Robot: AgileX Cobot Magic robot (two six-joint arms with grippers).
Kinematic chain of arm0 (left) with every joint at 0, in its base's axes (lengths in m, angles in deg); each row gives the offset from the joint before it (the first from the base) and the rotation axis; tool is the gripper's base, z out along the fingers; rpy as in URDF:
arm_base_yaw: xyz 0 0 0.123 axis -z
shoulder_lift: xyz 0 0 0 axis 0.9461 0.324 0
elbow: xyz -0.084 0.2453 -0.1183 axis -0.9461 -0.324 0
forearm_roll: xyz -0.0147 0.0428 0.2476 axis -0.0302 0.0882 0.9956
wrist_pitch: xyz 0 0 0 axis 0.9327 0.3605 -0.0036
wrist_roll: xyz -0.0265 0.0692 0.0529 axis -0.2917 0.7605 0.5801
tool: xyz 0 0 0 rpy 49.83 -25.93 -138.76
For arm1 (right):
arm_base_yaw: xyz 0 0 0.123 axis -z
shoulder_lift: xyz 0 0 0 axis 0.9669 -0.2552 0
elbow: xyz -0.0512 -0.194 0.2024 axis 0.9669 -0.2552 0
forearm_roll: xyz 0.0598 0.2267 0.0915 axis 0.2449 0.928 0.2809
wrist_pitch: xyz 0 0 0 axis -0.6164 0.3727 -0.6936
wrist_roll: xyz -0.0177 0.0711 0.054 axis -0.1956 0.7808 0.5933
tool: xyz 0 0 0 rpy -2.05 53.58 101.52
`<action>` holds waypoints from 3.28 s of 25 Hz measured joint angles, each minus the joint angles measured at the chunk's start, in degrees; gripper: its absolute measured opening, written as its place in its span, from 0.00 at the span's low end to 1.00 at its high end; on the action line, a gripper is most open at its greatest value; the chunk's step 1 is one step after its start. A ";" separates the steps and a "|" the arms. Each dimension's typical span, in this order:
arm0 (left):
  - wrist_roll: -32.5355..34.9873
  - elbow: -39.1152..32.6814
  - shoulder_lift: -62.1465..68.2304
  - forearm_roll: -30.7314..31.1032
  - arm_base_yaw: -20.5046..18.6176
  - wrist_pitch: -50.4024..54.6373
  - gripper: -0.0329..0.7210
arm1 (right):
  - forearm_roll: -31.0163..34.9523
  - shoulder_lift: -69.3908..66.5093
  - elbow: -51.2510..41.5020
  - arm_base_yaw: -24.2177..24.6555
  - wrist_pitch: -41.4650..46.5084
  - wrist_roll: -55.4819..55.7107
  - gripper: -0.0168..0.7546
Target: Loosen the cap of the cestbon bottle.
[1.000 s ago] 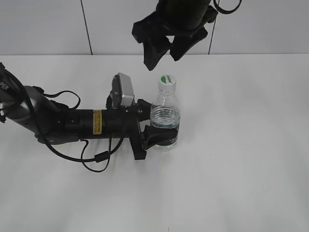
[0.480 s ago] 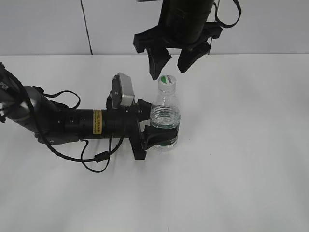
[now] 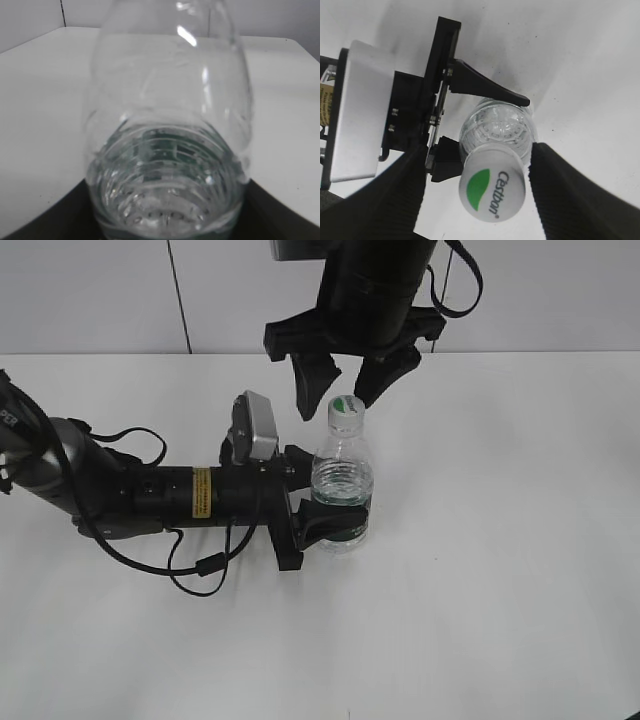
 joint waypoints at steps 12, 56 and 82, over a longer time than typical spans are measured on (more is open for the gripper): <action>0.00 0.00 0.00 0.03 0.00 0.00 0.59 | -0.72 -0.10 -1.10 0.00 0.00 0.00 0.46; -0.01 0.04 -0.11 0.03 -0.11 0.17 0.59 | -1.79 2.87 -0.12 -0.09 0.61 -75.91 0.40; -0.12 0.04 -1.46 0.96 0.00 2.99 0.59 | -5.52 5.79 -1.09 10.75 0.02 -41.93 0.40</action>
